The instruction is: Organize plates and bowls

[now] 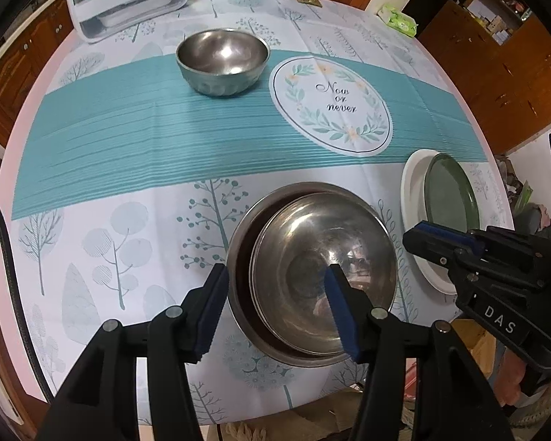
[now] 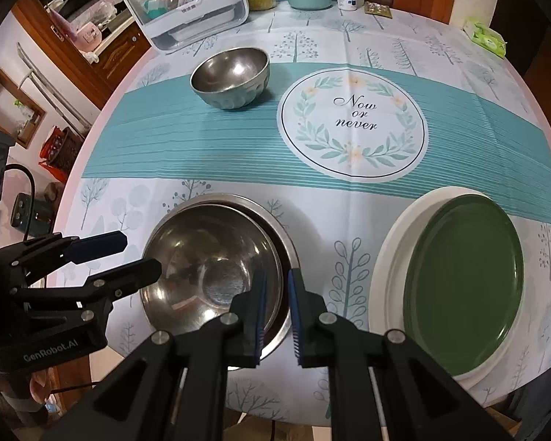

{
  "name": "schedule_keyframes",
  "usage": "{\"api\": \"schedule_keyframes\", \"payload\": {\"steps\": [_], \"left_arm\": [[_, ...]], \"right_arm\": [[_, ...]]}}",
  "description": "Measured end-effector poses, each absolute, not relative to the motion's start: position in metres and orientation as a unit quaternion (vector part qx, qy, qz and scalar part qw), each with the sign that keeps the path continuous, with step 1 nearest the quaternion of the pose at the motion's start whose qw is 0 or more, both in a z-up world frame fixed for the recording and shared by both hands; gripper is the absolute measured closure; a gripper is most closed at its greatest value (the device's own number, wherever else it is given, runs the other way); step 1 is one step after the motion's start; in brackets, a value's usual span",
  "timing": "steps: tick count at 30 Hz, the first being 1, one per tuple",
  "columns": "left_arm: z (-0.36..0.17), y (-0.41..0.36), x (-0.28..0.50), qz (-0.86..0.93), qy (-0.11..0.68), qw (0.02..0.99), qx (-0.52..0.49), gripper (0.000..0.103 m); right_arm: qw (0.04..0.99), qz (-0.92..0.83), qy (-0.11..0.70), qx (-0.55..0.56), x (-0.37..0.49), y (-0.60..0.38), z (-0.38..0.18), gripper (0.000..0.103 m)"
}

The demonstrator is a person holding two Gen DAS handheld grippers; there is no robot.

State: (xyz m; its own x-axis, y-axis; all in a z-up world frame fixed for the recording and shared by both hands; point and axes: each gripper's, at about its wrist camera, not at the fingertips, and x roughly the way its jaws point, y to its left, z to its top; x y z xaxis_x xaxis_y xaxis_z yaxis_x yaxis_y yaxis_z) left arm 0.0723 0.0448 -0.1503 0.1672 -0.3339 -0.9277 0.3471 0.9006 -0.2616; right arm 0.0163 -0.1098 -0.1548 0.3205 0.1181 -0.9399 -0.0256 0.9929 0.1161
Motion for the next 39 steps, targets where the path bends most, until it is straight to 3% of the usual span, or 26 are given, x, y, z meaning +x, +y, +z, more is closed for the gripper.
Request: {"api": "schedule_keyframes", "payload": {"steps": [30, 33, 39], "left_arm": [[-0.091, 0.026, 0.009, -0.202, 0.544, 0.814, 0.037, 0.039], [-0.09, 0.029, 0.006, -0.194, 0.544, 0.815, 0.047, 0.031], [-0.089, 0.033, 0.017, -0.197, 0.546, 0.813, 0.054, 0.03]], "right_arm": [[0.837, 0.093, 0.537, 0.053, -0.034, -0.123, -0.121, 0.091], [0.835, 0.098, 0.538, 0.06, -0.034, -0.122, -0.124, 0.091], [0.832, 0.098, 0.542, 0.07, -0.028, -0.118, -0.128, 0.091]]}}
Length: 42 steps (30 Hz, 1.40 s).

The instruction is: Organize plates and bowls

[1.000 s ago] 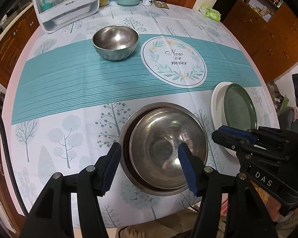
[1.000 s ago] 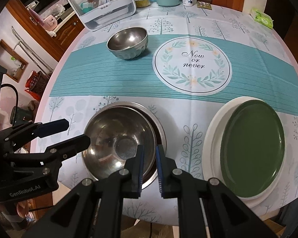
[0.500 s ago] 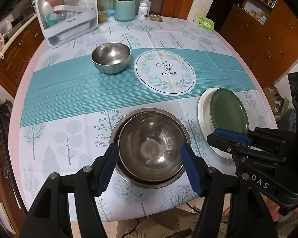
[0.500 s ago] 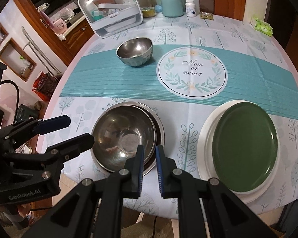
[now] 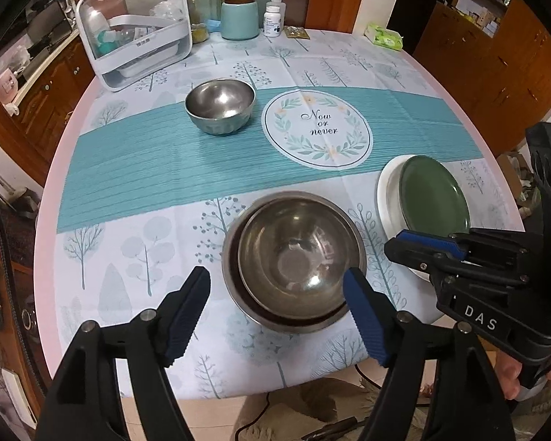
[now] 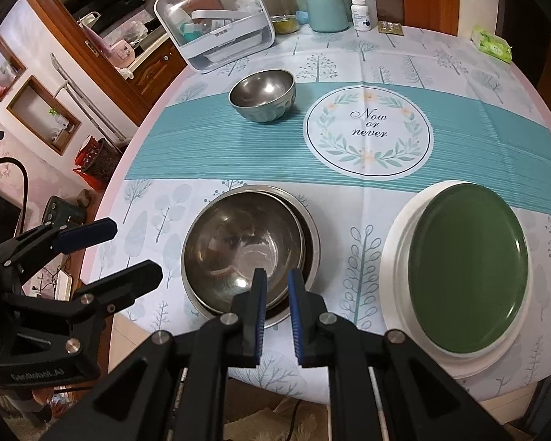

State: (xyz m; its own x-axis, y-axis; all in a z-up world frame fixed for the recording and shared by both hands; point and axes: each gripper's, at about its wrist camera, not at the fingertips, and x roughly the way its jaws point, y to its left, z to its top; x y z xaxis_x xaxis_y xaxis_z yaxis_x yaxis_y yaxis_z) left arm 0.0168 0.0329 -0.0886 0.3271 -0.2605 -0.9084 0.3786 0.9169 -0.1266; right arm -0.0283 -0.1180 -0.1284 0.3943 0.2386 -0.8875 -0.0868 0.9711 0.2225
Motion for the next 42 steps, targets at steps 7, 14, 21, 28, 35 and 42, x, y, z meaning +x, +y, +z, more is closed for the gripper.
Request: {"api": "schedule_keyframes", "payload": {"steps": [7, 14, 21, 28, 35, 42], "left_arm": [[-0.068, 0.04, 0.061, -0.199, 0.525, 0.826, 0.047, 0.029], [-0.04, 0.058, 0.124, -0.18, 0.489, 0.853, 0.041, 0.023], [-0.047, 0.073, 0.198, -0.17, 0.492, 0.854, -0.011, 0.016], [-0.1, 0.072, 0.258, -0.165, 0.535, 0.827, -0.048, 0.016], [-0.153, 0.068, 0.297, -0.16, 0.572, 0.802, -0.062, 0.019], [-0.191, 0.059, 0.318, -0.174, 0.606, 0.773, -0.071, 0.043]], "right_arm": [[0.839, 0.077, 0.535, 0.059, -0.001, -0.122, -0.111, 0.091], [0.864, 0.045, 0.501, 0.031, 0.055, -0.127, -0.078, 0.066], [0.866, 0.024, 0.499, 0.023, 0.131, -0.13, -0.069, 0.066], [0.838, 0.043, 0.539, 0.07, 0.204, -0.134, -0.101, 0.066], [0.803, 0.051, 0.584, 0.104, 0.247, -0.126, -0.149, 0.066], [0.78, 0.054, 0.614, 0.109, 0.268, -0.116, -0.183, 0.066]]}}
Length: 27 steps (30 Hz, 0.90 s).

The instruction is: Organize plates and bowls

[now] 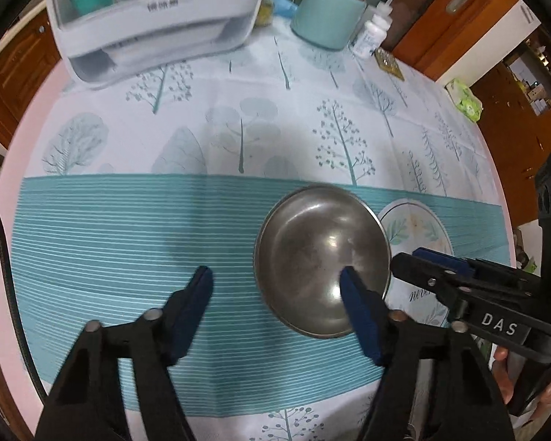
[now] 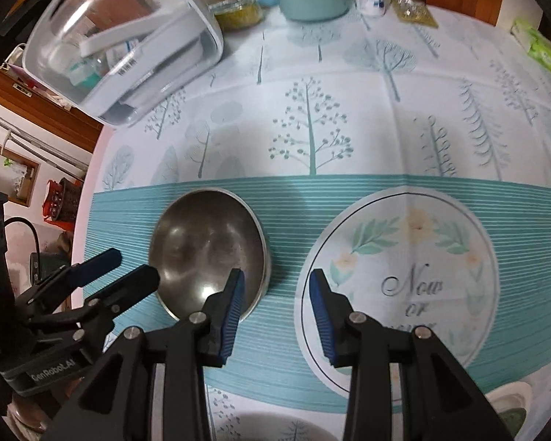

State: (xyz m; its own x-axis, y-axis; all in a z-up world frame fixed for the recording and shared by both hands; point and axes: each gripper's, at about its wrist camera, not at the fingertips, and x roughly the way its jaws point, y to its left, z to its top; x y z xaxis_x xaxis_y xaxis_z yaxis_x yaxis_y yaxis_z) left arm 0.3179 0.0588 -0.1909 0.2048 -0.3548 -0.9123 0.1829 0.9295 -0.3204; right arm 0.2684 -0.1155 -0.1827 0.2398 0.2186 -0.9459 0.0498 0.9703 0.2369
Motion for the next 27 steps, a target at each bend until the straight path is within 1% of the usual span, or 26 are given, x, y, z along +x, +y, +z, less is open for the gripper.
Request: {"api": "schedule_keyframes", "payload": {"steps": [1, 3, 4, 5, 6, 7, 8, 9, 13, 17, 21, 27], "left_arm": [[-0.194, 0.058, 0.319, -0.175, 0.61, 0.769, -0.072, 0.047], [-0.202, 0.057, 0.322, -0.177, 0.618, 0.762, -0.075, 0.059], [-0.206, 0.056, 0.323, -0.178, 0.621, 0.76, -0.079, 0.064], [-0.208, 0.055, 0.324, -0.179, 0.622, 0.758, -0.08, 0.074], [-0.21, 0.054, 0.325, -0.181, 0.624, 0.756, -0.08, 0.082], [-0.211, 0.053, 0.326, -0.18, 0.624, 0.756, -0.079, 0.085], [-0.212, 0.052, 0.326, -0.179, 0.623, 0.758, -0.073, 0.09], [-0.212, 0.05, 0.325, -0.179, 0.621, 0.761, -0.065, 0.093], [-0.206, 0.046, 0.319, -0.189, 0.616, 0.763, -0.051, 0.093], [-0.196, 0.048, 0.308, -0.196, 0.615, 0.761, -0.062, 0.093], [-0.178, 0.051, 0.288, -0.205, 0.607, 0.765, -0.07, 0.093], [-0.143, 0.047, 0.243, -0.22, 0.587, 0.777, -0.051, 0.093]], "right_arm": [[0.776, 0.055, 0.619, 0.11, 0.27, -0.115, -0.187, 0.066], [0.77, 0.053, 0.626, 0.11, 0.274, -0.114, -0.195, 0.066], [0.767, 0.053, 0.63, 0.112, 0.276, -0.114, -0.2, 0.07], [0.765, 0.054, 0.632, 0.114, 0.277, -0.114, -0.202, 0.079], [0.761, 0.06, 0.635, 0.12, 0.278, -0.114, -0.206, 0.084], [0.758, 0.067, 0.637, 0.127, 0.278, -0.115, -0.207, 0.095], [0.755, 0.069, 0.639, 0.131, 0.279, -0.114, -0.21, 0.096], [0.757, 0.066, 0.638, 0.129, 0.278, -0.114, -0.21, 0.096], [0.759, 0.063, 0.637, 0.118, 0.274, -0.113, -0.206, 0.096], [0.763, 0.071, 0.629, 0.129, 0.266, -0.118, -0.194, 0.096], [0.773, 0.078, 0.615, 0.133, 0.248, -0.122, -0.174, 0.096], [0.788, 0.08, 0.597, 0.125, 0.203, -0.124, -0.144, 0.096]]}}
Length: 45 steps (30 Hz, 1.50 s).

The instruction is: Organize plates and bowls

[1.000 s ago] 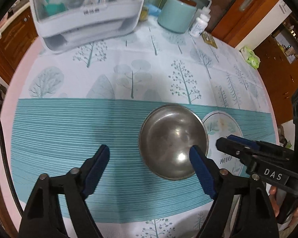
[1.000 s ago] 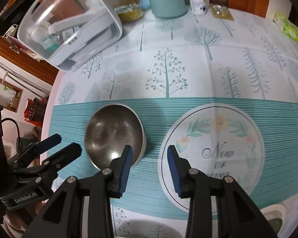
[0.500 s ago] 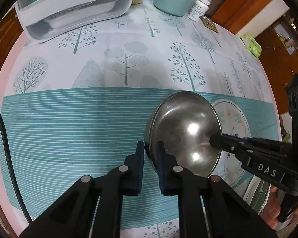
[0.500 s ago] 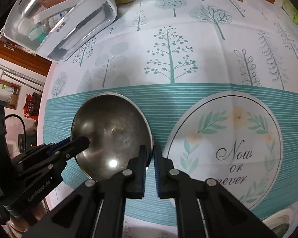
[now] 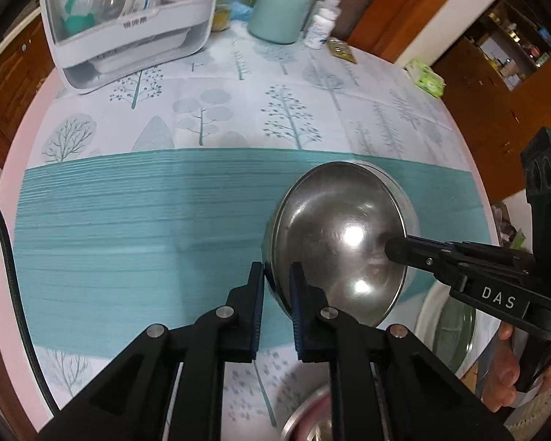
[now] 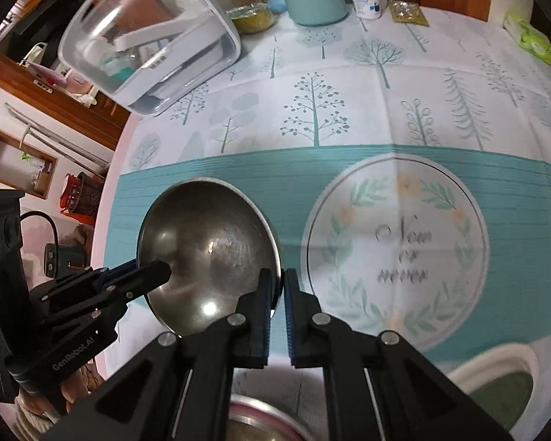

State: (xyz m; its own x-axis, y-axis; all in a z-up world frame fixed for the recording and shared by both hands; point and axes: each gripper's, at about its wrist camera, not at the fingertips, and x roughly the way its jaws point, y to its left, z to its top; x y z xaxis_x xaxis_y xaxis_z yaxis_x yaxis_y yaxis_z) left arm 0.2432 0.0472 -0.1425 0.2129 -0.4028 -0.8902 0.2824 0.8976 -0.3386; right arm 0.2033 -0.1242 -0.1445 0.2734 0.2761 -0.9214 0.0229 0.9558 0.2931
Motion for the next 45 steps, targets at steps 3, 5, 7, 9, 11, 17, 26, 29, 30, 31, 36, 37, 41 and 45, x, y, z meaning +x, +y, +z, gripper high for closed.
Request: {"api": "schedule_keyframes", "payload": {"steps": [3, 5, 7, 9, 11, 17, 26, 29, 30, 31, 36, 37, 41, 45], "left_arm": [[-0.128, 0.046, 0.218, -0.227, 0.579, 0.782, -0.048, 0.093], [-0.118, 0.044, 0.199, -0.232, 0.574, 0.784, -0.043, 0.093], [-0.111, 0.043, 0.183, -0.236, 0.573, 0.784, -0.041, 0.092], [-0.105, 0.042, 0.168, -0.242, 0.571, 0.783, -0.041, 0.091], [-0.101, 0.041, 0.149, -0.246, 0.572, 0.782, -0.041, 0.089], [-0.109, 0.039, 0.109, -0.249, 0.587, 0.77, -0.038, 0.088], [-0.147, 0.042, 0.069, -0.238, 0.63, 0.738, -0.042, 0.088], [-0.154, 0.043, 0.063, -0.236, 0.636, 0.734, -0.038, 0.087], [-0.155, 0.044, 0.061, -0.236, 0.637, 0.733, -0.038, 0.086], [-0.156, 0.044, 0.061, -0.235, 0.638, 0.733, -0.038, 0.086], [-0.158, 0.042, 0.061, -0.23, 0.638, 0.734, -0.039, 0.08], [-0.159, 0.042, 0.061, -0.231, 0.638, 0.733, -0.037, 0.079], [-0.162, 0.042, 0.061, -0.231, 0.645, 0.728, -0.038, 0.072], [-0.16, 0.042, 0.061, -0.228, 0.642, 0.731, -0.047, 0.046]], "right_arm": [[0.793, 0.083, 0.589, 0.135, 0.179, -0.129, -0.133, 0.096], [0.797, 0.084, 0.581, 0.138, 0.16, -0.131, -0.124, 0.096], [0.801, 0.086, 0.575, 0.139, 0.144, -0.133, -0.116, 0.096], [0.806, 0.086, 0.57, 0.135, 0.129, -0.134, -0.108, 0.096], [0.81, 0.088, 0.565, 0.126, 0.111, -0.133, -0.102, 0.096], [0.809, 0.089, 0.57, 0.109, 0.067, -0.132, -0.105, 0.096], [0.779, 0.092, 0.611, 0.106, 0.026, -0.126, -0.144, 0.095], [0.773, 0.094, 0.619, 0.104, 0.021, -0.124, -0.152, 0.095], [0.771, 0.095, 0.621, 0.102, 0.02, -0.124, -0.154, 0.095], [0.77, 0.094, 0.623, 0.097, 0.02, -0.122, -0.156, 0.095], [0.767, 0.096, 0.629, 0.085, 0.02, -0.115, -0.161, 0.094], [0.766, 0.096, 0.63, 0.083, 0.02, -0.115, -0.163, 0.094], [0.763, 0.096, 0.634, 0.078, 0.02, -0.112, -0.166, 0.093], [0.766, 0.092, 0.629, 0.093, 0.02, -0.116, -0.166, 0.092]]}}
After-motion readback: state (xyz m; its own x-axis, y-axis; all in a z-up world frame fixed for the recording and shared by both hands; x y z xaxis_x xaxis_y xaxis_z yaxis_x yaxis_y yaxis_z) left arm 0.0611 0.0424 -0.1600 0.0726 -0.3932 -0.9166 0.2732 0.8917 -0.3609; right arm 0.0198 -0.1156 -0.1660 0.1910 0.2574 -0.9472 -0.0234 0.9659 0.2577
